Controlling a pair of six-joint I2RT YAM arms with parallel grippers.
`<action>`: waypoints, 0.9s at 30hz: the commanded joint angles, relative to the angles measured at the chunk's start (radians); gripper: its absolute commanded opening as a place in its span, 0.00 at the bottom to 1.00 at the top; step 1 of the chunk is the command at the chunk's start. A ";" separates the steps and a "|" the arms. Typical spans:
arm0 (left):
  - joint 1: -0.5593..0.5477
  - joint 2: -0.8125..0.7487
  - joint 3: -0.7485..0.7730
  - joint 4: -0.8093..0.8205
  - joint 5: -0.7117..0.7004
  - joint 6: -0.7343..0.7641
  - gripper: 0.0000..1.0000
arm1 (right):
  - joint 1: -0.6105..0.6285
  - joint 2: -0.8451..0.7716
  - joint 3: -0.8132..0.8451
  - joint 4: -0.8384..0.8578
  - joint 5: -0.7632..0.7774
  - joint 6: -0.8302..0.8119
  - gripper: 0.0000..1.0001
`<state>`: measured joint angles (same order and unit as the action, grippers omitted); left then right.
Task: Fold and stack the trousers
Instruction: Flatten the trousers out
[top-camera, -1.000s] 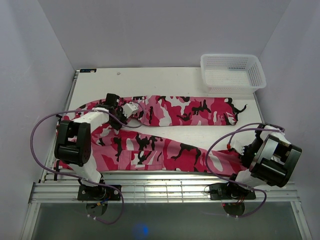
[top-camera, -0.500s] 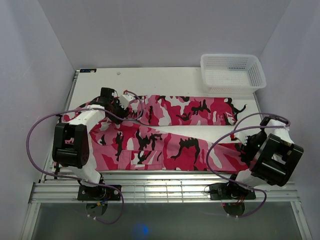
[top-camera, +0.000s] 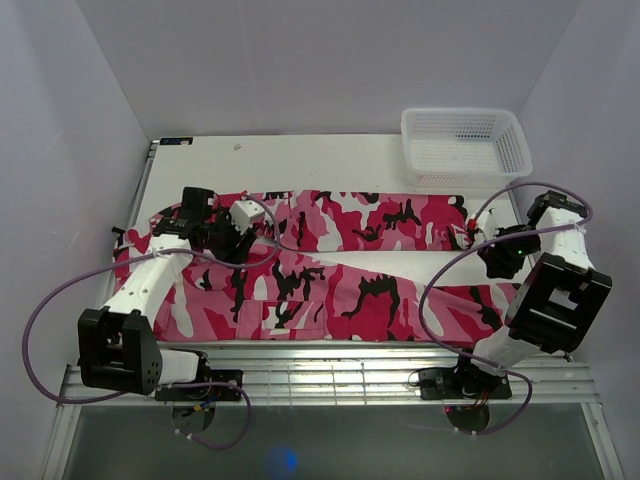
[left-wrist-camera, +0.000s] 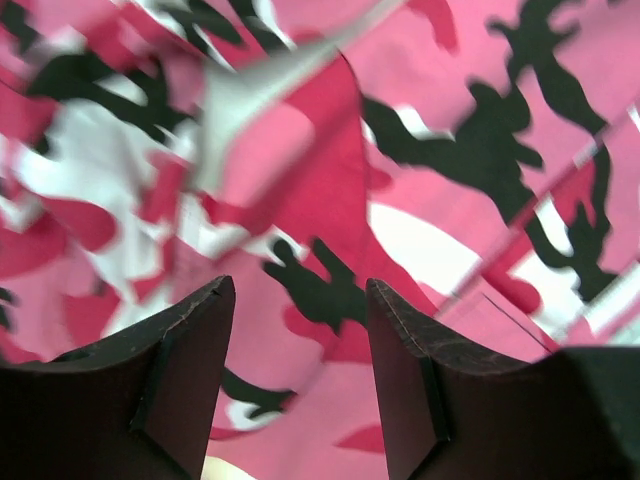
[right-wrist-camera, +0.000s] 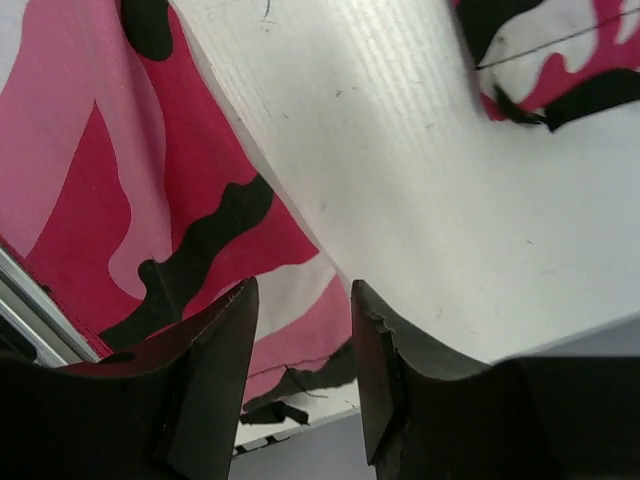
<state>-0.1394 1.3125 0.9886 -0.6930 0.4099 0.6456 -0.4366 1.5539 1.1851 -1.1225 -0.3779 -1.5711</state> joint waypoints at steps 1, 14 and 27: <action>0.001 -0.056 -0.080 -0.105 0.050 0.023 0.66 | 0.042 0.000 -0.082 0.136 0.071 0.003 0.49; 0.003 -0.019 -0.300 -0.108 -0.089 0.107 0.60 | 0.133 0.009 -0.300 0.414 0.223 -0.032 0.17; 0.052 0.028 -0.459 -0.031 -0.215 0.247 0.44 | 0.096 0.051 -0.147 0.354 0.222 0.060 0.32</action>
<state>-0.1123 1.2854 0.6167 -0.7567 0.3126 0.8188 -0.3298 1.5955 0.9726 -0.7425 -0.1406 -1.5375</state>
